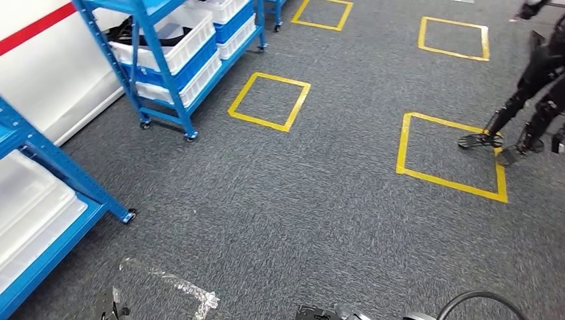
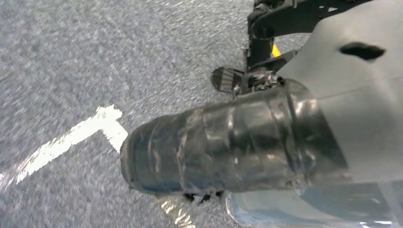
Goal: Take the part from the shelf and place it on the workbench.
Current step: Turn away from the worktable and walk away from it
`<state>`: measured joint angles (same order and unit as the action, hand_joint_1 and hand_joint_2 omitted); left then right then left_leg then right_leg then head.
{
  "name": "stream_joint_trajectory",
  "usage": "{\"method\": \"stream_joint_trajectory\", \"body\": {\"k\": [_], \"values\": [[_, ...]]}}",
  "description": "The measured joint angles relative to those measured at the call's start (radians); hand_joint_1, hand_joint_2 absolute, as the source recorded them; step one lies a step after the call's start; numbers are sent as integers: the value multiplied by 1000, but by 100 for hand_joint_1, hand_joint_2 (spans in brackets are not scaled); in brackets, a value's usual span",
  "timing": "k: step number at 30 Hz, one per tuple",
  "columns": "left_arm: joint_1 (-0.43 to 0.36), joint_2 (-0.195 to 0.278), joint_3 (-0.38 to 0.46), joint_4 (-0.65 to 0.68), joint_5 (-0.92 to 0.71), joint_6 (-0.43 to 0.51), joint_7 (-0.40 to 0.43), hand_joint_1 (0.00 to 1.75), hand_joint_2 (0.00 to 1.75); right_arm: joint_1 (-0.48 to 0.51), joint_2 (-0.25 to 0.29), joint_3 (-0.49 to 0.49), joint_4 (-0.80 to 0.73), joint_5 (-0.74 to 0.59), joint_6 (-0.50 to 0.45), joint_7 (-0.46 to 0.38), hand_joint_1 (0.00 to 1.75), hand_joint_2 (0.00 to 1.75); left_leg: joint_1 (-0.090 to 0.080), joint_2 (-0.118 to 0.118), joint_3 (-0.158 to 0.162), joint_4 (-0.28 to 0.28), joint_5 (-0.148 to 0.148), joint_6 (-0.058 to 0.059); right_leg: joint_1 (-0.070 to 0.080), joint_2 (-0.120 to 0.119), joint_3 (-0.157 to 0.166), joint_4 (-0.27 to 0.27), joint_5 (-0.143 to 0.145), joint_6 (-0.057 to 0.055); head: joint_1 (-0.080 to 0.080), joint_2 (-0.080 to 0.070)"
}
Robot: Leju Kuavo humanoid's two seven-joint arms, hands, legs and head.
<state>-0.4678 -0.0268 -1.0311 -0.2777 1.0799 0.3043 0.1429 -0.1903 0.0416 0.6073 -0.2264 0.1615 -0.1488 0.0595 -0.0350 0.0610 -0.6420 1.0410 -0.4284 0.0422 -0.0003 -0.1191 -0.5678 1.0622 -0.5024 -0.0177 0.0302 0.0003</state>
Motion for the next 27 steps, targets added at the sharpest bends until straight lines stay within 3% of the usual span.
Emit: {"method": "stream_joint_trajectory", "body": {"k": [2, 4, 6, 7, 8, 9, 10, 12, 14, 15, 16, 17, 19, 21, 23, 24, 25, 27], "values": [[2, 0, 0, 0, 0, 0, 0, 0, 0, -1, 1, 1, -1, 0, 0, 0, 0, 0, 5, -26, 12, -18, 7, 3, 1, -8, 11, -5, -5, 10, 1, 0], [3, 1, 0, 0, 1, 0, 0, 0, 0, -3, 1, 1, -2, 0, 1, 0, 0, 0, 15, -49, 30, -40, 17, 6, 0, 41, -3, 37, -34, 18, 1, 0], [2, -1, 0, 0, 1, 0, 0, 0, 0, -2, 1, 3, -2, 0, 5, 0, 0, 0, 19, -71, 35, -46, 19, 9, -4, 98, -62, 150, -86, 23, 1, 0], [1, -1, 0, 0, 1, 0, 0, 0, 0, -1, 1, 4, -2, 0, 7, 0, 0, 0, 19, -84, 34, -44, 18, 10, -6, 109, -95, 205, -103, 25, 1, 0], [2, -2, 0, 0, 1, 0, 0, 0, 0, 1, 0, 5, -2, 0, 9, 0, 0, 0, 19, -99, 34, -42, 17, 9, -8, 113, -116, 235, -103, 27, 1, 0], [3, -2, 0, 0, 1, 0, 0, 0, 0, 3, 0, 6, -1, 0, 10, 0, 0, 0, 20, -115, 33, -38, 15, 8, -10, 115, -121, 228, -82, 29, 1, 0], [4, -2, 0, 0, 1, 0, 0, 0, 0, 4, 0, 7, -1, 0, 10, 0, 0, 0, 22, -132, 33, -32, 11, 4, -13, 120, -108, 185, -45, 32, 1, 0], [5, -2, 0, 0, 1, 0, 0, 0, 0, 3, -1, 8, -1, 0, 10, 0, 0, 0, 26, -159, 28, -15, 2, -6, -20, 162, -60, 66, 17, 38, 1, 0], [3, -1, 0, 0, 1, 0, 0, 0, 0, 1, -1, 11, -1, 0, 11, -2, 0, 0, 28, -180, 18, -2, -3, -17, -25, 199, -37, 11, 31, 38, 1, 0], [3, -1, 0, 0, 1, 0, 0, 0, 0, 0, -1, 12, -1, 0, 12, -2, 0, 0, 28, -191, 13, -1, -2, -23, -24, 200, -36, 11, 28, 35, 1, 0], [3, 0, 0, 0, 1, 1, 0, 0, 0, 0, -1, 13, -1, 1, 12, -3, 0, 0, 29, -202, 9, -1, 0, -28, -24, 186, -34, 10, 30, 28, 1, 0], [4, 1, 0, 0, 0, 1, 0, 0, 0, 0, 0, 14, -1, 2, 13, -3, 0, 0, 30, -202, 6, 0, 0, -32, -24, 174, -32, 9, 31, 22, 1, 0], [4, 3, 0, 0, 0, 3, 1, 0, 0, -1, 0, 14, -1, 3, 12, -3, 0, 0, 28, -153, -18, 44, -23, -42, -26, 148, -26, 4, 30, 10, -1, 0], [3, 3, 0, 0, -1, 3, 1, 0, 0, -2, -1, 14, -1, 5, 13, -3, 0, 0, 30, -86, -79, 163, -75, -51, -22, 122, -21, 2, 27, 2, -3, 0], [3, 1, 0, 0, -2, 3, 2, 0, 0, -1, -1, 14, 0, 5, 14, -3, 0, 0, 34, -68, -141, 271, -105, -55, -18, 94, -18, 3, 22, -1, -3, 0], [4, 1, 0, 0, -2, 3, 2, 0, 0, 0, -1, 14, 0, 5, 14, -3, 0, 0, 35, -67, -149, 279, -95, -54, -17, 80, -16, 3, 20, -1, -3, 0], [5, 1, 0, 0, -2, 3, 3, 0, 0, 0, -1, 14, 0, 5, 14, -3, 0, 0, 35, -65, -133, 243, -67, -51, -15, 67, -12, 3, 17, -1, -3, 0], [4, 1, 0, 0, -2, 3, 3, 0, 0, -1, -1, 15, 0, 5, 14, -3, 0, 0, 28, -37, -62, 102, -3, -37, -12, 42, -1, 1, 9, 1, -3, 0]]}}
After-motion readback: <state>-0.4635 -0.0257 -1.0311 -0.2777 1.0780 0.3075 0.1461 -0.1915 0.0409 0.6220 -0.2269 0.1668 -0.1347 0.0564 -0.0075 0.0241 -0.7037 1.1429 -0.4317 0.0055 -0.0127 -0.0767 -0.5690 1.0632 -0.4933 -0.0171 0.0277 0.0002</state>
